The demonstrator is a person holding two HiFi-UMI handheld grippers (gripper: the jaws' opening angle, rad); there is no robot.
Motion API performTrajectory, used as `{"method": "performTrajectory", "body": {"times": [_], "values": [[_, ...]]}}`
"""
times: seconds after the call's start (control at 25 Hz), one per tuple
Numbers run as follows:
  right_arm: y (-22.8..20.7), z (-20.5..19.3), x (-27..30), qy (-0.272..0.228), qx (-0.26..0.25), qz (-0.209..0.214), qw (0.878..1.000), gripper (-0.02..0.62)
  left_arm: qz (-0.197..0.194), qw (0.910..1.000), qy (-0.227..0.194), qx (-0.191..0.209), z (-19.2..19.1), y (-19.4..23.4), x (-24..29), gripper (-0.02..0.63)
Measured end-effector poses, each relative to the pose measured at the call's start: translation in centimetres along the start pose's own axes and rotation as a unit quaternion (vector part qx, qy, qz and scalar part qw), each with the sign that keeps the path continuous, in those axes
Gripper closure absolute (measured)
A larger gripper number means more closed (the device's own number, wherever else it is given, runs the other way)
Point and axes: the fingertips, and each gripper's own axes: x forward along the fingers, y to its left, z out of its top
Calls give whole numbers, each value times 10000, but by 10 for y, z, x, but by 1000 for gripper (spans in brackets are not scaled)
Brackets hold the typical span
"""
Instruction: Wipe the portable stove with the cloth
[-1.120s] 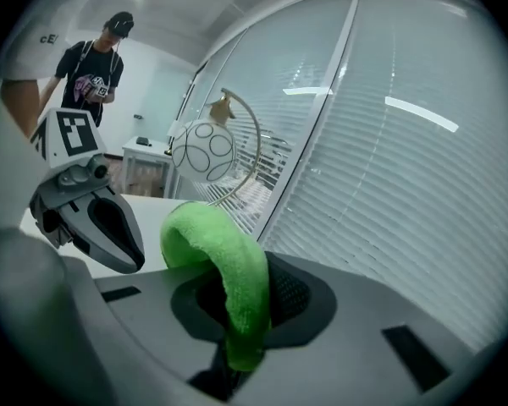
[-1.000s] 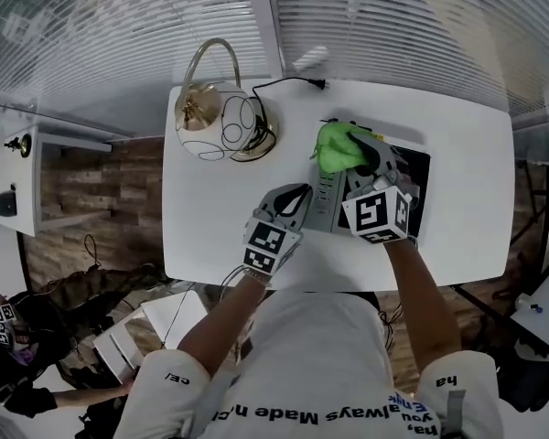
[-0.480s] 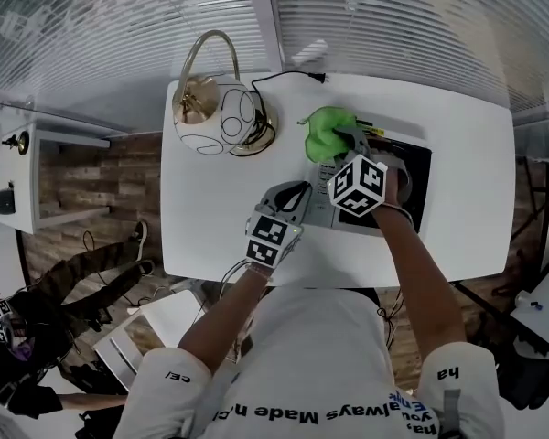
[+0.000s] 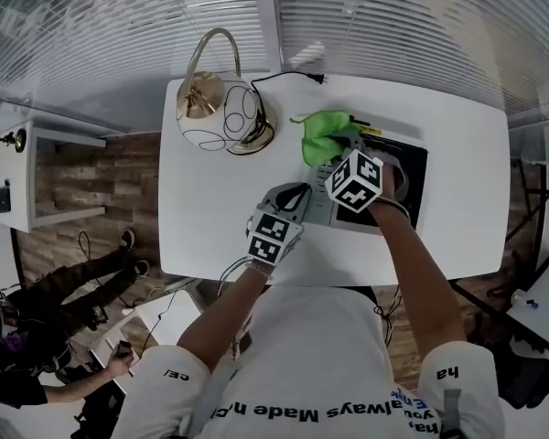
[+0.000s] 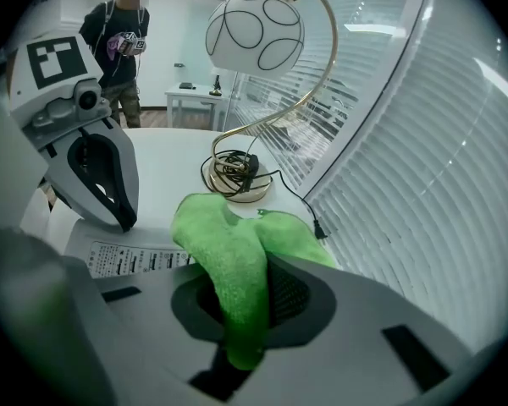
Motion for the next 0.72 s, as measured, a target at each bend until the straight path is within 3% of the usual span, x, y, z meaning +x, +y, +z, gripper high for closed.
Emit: {"method": "performTrajectory", "body": {"times": [0.72], "values": [[38, 0, -12, 149, -88, 342, 9993, 554, -5, 10000, 77, -30, -13, -1, -7, 583]]}}
